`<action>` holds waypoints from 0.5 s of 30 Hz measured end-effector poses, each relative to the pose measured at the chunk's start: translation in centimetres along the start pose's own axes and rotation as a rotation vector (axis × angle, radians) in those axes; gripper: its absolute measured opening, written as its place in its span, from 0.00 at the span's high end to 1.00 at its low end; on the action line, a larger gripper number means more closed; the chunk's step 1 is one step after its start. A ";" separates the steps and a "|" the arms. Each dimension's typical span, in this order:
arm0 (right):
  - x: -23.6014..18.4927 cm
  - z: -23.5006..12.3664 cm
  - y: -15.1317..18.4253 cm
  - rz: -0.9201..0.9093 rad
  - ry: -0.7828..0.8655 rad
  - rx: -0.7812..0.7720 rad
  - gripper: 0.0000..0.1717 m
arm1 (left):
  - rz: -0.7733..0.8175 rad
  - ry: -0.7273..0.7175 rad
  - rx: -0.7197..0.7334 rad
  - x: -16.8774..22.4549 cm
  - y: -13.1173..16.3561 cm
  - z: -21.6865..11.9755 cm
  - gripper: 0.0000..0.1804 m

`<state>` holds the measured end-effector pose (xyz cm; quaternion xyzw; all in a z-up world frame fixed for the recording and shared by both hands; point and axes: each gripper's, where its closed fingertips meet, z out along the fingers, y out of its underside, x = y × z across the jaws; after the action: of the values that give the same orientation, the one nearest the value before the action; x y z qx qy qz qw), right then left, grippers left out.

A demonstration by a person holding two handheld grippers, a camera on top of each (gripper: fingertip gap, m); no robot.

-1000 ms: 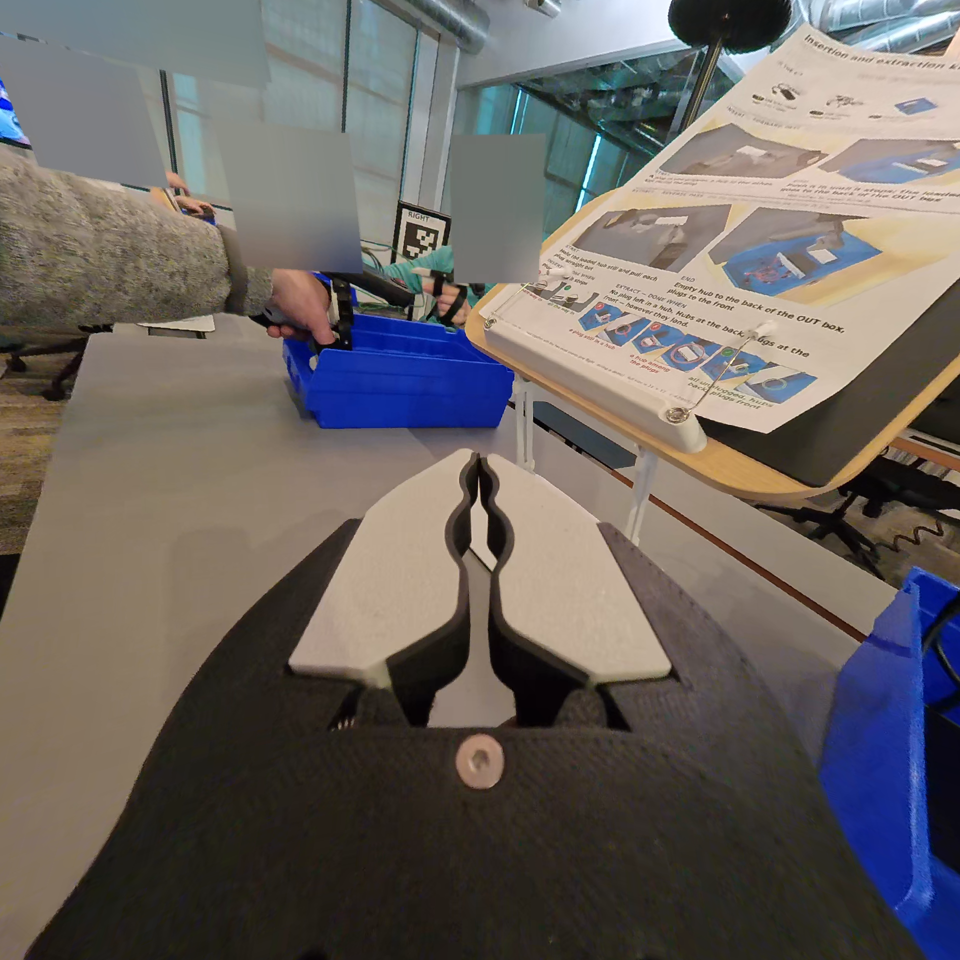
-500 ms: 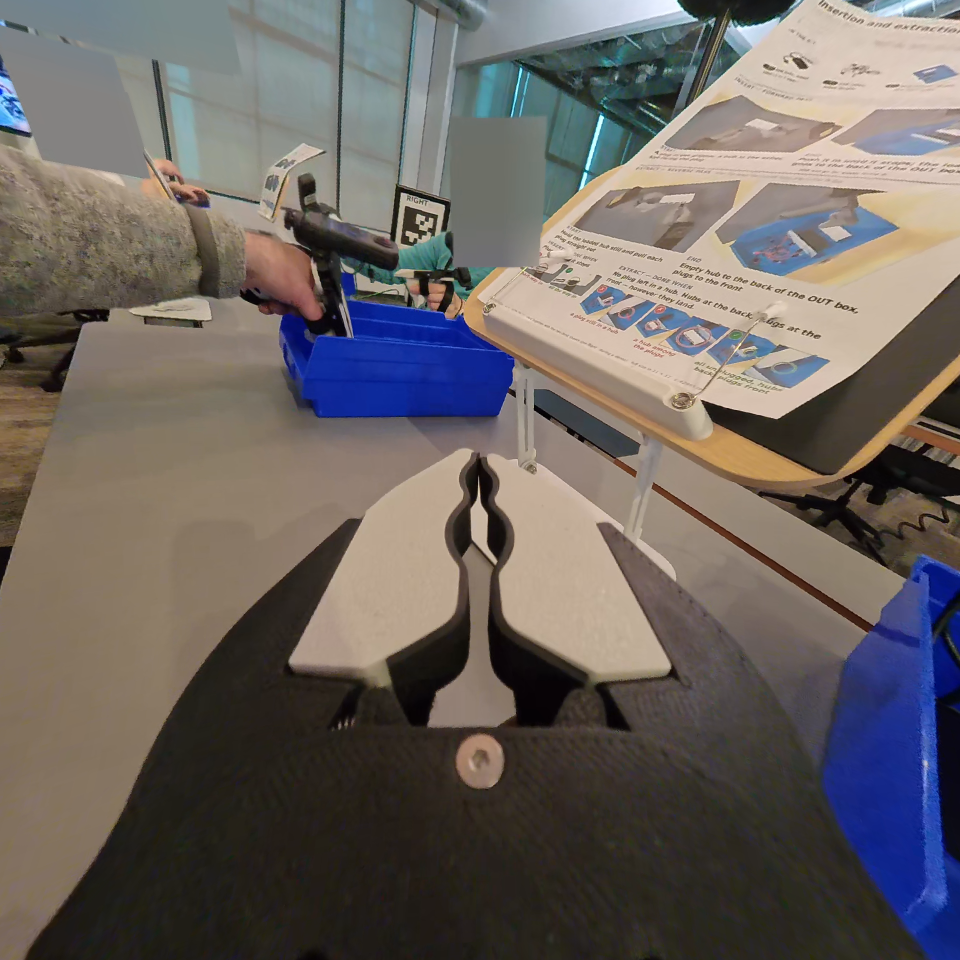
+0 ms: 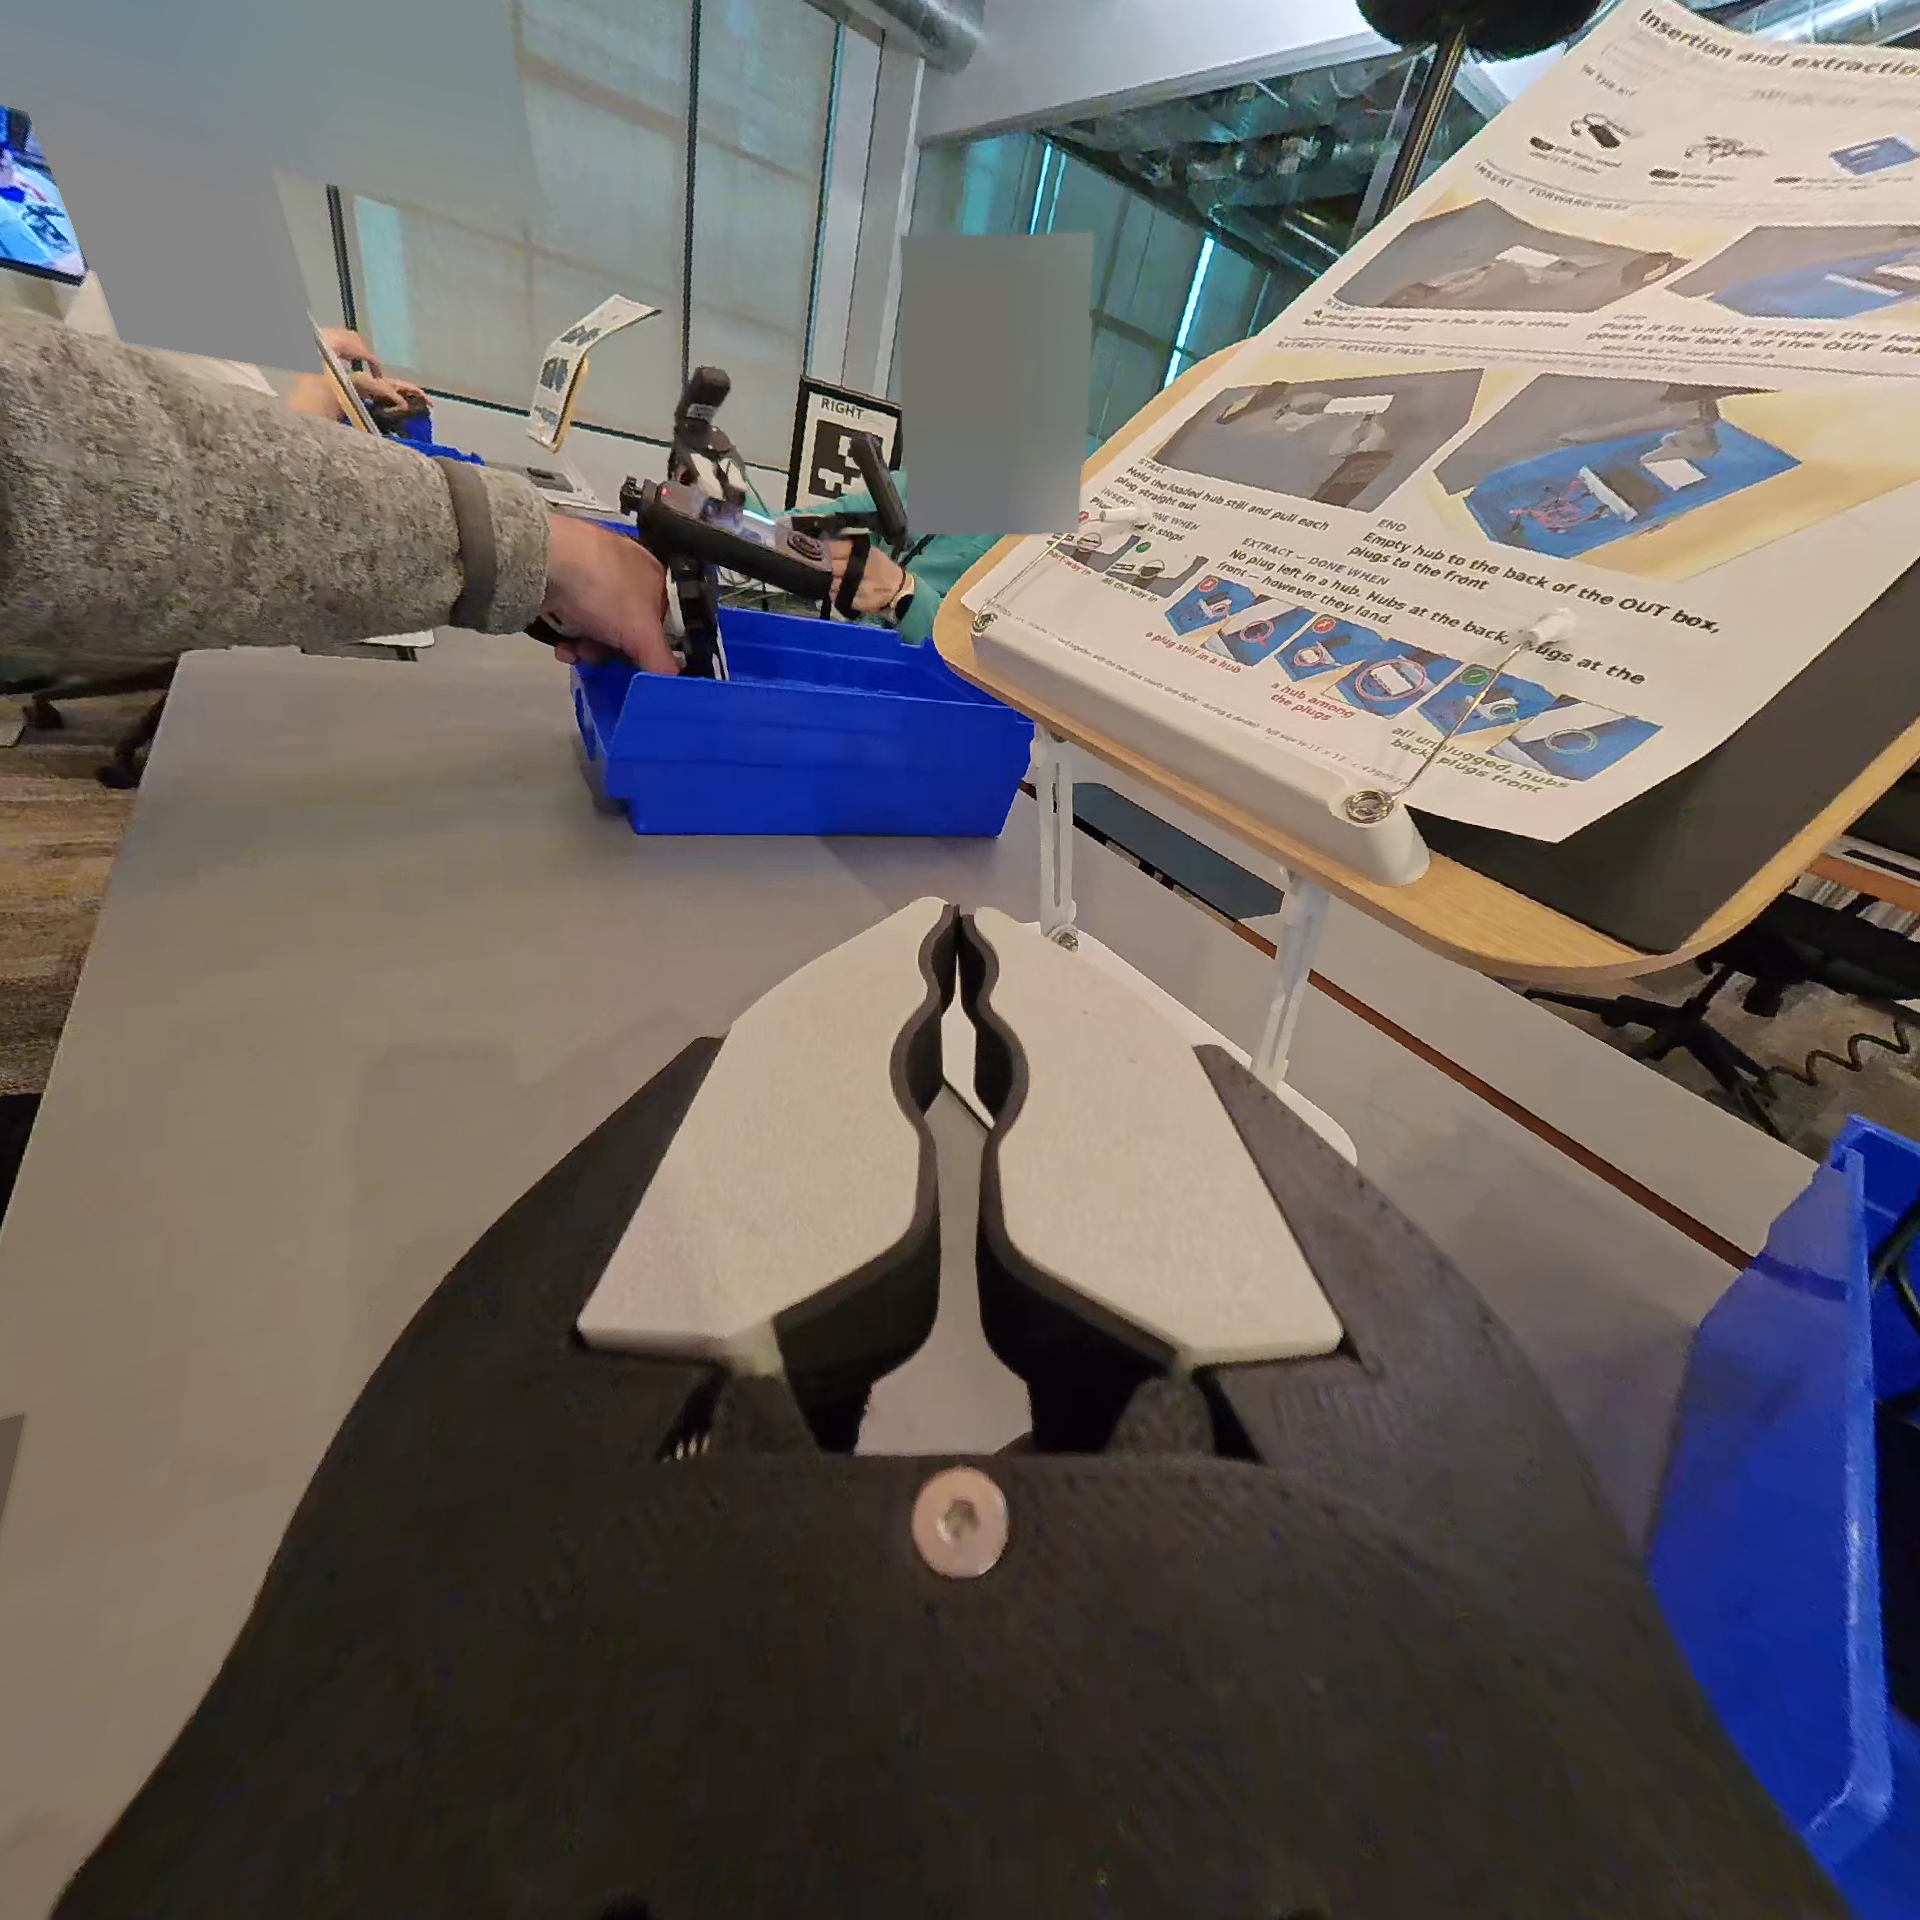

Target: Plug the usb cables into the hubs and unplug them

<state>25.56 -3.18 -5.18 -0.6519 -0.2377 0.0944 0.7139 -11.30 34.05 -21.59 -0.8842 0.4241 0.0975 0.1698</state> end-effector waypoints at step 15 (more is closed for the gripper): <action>0.2 0.2 0.5 0.012 -0.002 -0.019 1.00 | 0.011 -0.012 0.172 -0.7 -2.6 -3.0 0.89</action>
<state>25.68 -2.84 -5.64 -0.6599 -0.2352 0.0970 0.7070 -9.64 34.87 -18.06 -0.8633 0.4348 0.0669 0.2473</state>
